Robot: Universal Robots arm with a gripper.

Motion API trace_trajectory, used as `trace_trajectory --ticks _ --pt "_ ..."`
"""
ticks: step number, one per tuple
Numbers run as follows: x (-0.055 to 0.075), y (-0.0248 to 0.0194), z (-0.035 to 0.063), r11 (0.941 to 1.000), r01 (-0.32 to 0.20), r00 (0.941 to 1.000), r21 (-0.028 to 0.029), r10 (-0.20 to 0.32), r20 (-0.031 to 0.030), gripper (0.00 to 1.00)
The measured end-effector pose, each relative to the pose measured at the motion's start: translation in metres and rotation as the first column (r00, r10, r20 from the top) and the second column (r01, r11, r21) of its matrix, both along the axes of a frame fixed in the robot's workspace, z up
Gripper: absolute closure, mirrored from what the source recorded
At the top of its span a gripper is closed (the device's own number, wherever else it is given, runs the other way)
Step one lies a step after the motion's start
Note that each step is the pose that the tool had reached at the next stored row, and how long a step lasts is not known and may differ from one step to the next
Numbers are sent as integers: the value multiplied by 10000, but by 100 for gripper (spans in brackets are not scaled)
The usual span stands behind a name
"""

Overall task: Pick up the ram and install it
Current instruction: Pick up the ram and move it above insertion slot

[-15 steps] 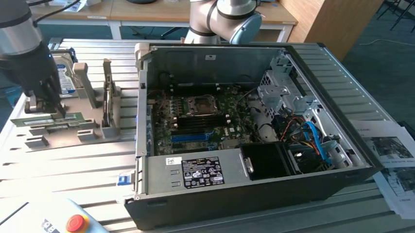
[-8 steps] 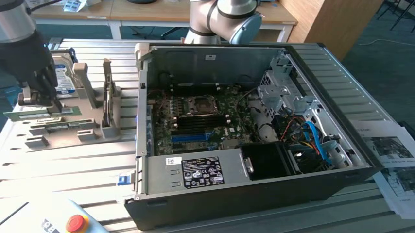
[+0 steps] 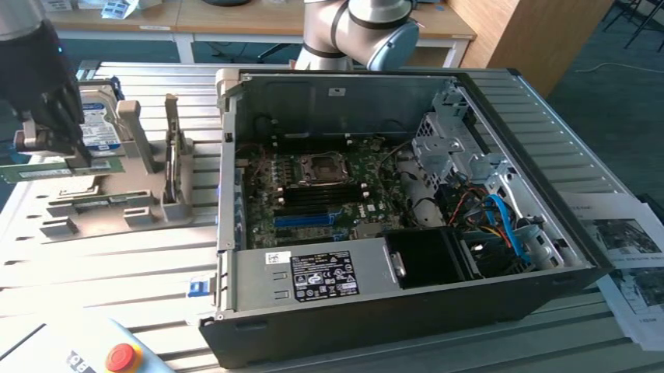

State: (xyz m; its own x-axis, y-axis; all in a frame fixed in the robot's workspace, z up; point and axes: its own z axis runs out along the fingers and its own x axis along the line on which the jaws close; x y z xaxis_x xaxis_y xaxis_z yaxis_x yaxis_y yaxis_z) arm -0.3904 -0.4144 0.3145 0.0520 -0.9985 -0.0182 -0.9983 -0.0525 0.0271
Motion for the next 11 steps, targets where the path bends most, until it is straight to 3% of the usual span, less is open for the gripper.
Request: trace_trajectory --ticks 11 --pt "1 0 317 10000 12 10000 -16 -12 -5 88"
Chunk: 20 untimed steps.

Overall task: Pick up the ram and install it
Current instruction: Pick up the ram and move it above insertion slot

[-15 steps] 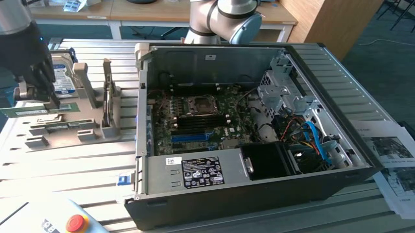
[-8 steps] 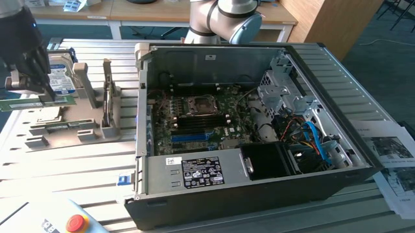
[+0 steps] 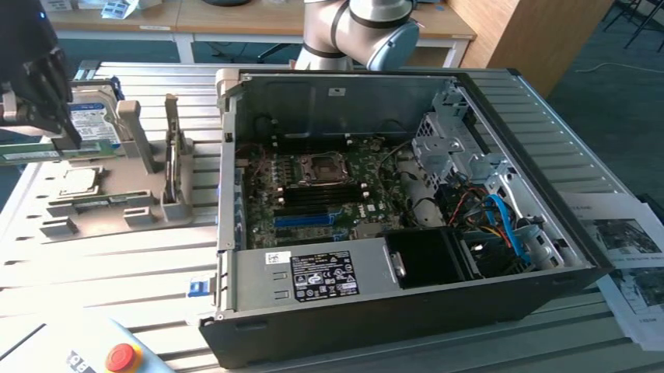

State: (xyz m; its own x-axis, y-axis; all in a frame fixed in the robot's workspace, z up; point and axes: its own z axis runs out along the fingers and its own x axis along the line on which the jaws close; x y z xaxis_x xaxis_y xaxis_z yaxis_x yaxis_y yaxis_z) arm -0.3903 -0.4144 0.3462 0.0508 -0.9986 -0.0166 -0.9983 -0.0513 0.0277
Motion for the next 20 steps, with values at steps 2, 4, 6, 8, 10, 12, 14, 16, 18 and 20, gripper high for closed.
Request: trace_trajectory --ticks 2,4,6,8,10,12,14,16,18,20 --pt "0 0 48 10000 2 10000 -2 -2 1 88" --pt "0 0 92 10000 6 10000 -3 -6 2 88" --pt "0 0 137 10000 10 10000 -6 -10 1 88" --pt "0 0 177 10000 15 10000 -9 -15 1 88" --pt "0 0 213 10000 18 10000 -10 -18 1 88" --pt "0 0 251 10000 22 10000 -12 -22 1 88" --pt "0 0 284 10000 26 10000 -14 -26 1 88" --pt "0 0 314 10000 29 10000 -15 -29 1 88" --pt "0 0 346 10000 33 10000 -17 -33 0 88" --pt "0 0 358 10000 36 10000 -16 -36 2 88"
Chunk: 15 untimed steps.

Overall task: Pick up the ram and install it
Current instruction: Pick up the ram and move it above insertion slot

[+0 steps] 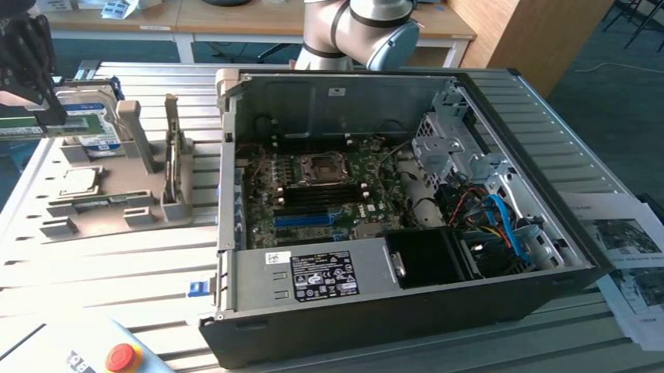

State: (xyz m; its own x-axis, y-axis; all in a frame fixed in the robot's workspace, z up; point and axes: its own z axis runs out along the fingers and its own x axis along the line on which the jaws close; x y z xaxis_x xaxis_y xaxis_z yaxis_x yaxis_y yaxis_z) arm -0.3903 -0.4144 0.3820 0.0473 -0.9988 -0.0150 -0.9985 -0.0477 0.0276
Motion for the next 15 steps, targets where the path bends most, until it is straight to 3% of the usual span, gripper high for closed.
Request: trace_trajectory --ticks 3,15 --pt "0 0 1 10000 1 10000 -1 -1 -1 88" --pt "279 -17 3 10000 0 10000 -1 0 -84 88"
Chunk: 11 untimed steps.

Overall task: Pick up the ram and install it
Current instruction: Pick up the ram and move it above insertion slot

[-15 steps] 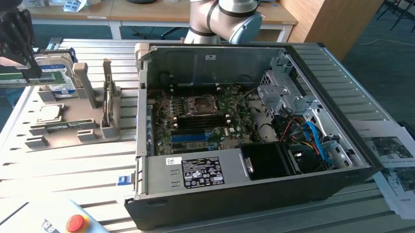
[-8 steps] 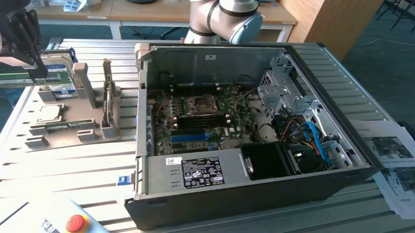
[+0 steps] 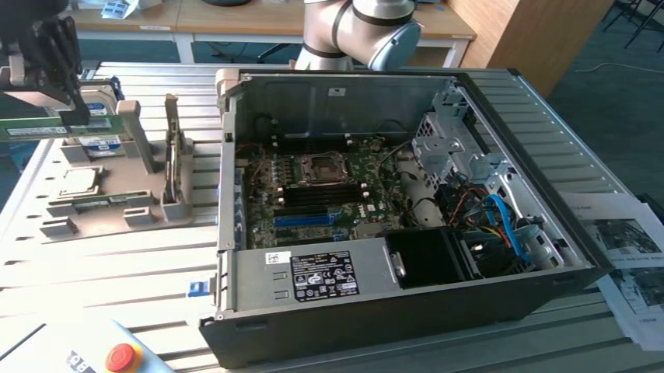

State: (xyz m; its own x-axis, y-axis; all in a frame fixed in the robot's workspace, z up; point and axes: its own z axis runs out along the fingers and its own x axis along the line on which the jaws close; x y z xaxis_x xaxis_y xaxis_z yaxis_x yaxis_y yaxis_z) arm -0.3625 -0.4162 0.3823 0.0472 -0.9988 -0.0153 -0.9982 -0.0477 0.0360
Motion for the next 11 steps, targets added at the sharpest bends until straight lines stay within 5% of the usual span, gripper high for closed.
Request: trace_trajectory --ticks 11 --pt "216 -25 14 10000 1 9999 1 -1 -137 88"
